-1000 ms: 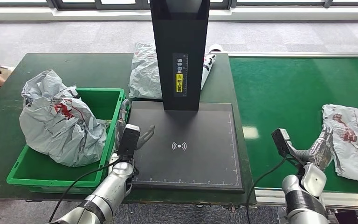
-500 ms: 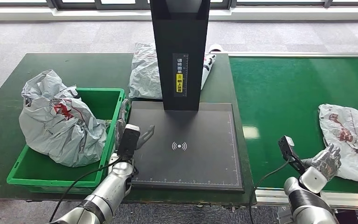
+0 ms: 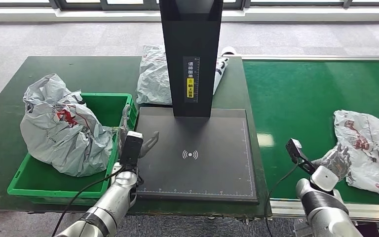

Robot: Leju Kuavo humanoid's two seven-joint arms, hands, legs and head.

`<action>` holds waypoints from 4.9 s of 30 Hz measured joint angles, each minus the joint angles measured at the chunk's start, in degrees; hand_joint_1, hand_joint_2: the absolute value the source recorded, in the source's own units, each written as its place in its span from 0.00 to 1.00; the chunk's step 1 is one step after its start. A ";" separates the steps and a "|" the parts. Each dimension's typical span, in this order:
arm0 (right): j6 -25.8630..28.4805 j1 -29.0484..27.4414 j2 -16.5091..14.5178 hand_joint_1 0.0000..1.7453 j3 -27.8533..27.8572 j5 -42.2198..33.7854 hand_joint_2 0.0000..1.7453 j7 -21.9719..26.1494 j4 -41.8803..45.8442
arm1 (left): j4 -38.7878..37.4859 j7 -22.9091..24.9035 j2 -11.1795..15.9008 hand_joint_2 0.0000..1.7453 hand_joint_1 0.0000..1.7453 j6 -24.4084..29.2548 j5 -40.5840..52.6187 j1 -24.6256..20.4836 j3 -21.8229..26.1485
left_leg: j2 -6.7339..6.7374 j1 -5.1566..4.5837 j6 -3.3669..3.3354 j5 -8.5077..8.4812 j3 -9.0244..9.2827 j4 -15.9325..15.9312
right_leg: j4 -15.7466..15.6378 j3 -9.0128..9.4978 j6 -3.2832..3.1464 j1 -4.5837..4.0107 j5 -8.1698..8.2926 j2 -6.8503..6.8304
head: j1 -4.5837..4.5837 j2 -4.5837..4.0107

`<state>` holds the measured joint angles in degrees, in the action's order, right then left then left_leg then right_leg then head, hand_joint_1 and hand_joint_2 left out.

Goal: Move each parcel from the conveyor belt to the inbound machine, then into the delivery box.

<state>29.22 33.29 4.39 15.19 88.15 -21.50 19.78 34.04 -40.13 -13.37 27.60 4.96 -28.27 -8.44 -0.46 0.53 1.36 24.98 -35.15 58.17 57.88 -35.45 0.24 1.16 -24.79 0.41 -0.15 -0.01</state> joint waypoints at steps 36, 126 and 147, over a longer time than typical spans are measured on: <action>1.31 1.14 0.44 0.00 -1.88 -0.37 1.00 1.60 -2.29 | 1.36 -0.02 0.27 1.00 0.00 1.38 1.16 -0.06 1.34 | 0.03 0.01 0.00 0.00 0.01 0.00 | 0.00 -0.06 0.00 -0.03 0.00 0.03 | -0.01 0.01; -4.28 -5.74 1.40 1.00 -5.70 -1.12 1.00 -0.40 -1.03 | 2.81 -0.02 0.69 1.00 0.00 0.33 1.19 -0.16 5.24 | 0.09 0.06 0.00 0.01 0.12 -0.01 | 0.00 0.08 -0.01 -0.10 0.00 0.08 | 0.00 0.00; -7.35 -12.83 -14.15 1.00 -30.46 -30.00 1.00 34.14 35.76 | 5.81 -0.13 0.41 1.00 0.00 3.43 9.49 0.67 7.53 | 0.15 0.23 0.16 -0.07 0.08 -0.09 | 0.05 -0.08 -0.15 -0.24 -0.01 0.29 | -0.02 -0.01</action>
<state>21.87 20.46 -9.76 -15.28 58.15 12.63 55.54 39.84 -40.26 -12.96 31.03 14.45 -27.60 -0.91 -0.31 0.76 1.52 24.91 -35.07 58.09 57.93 -35.54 0.09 0.92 -24.80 0.71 -0.17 -0.02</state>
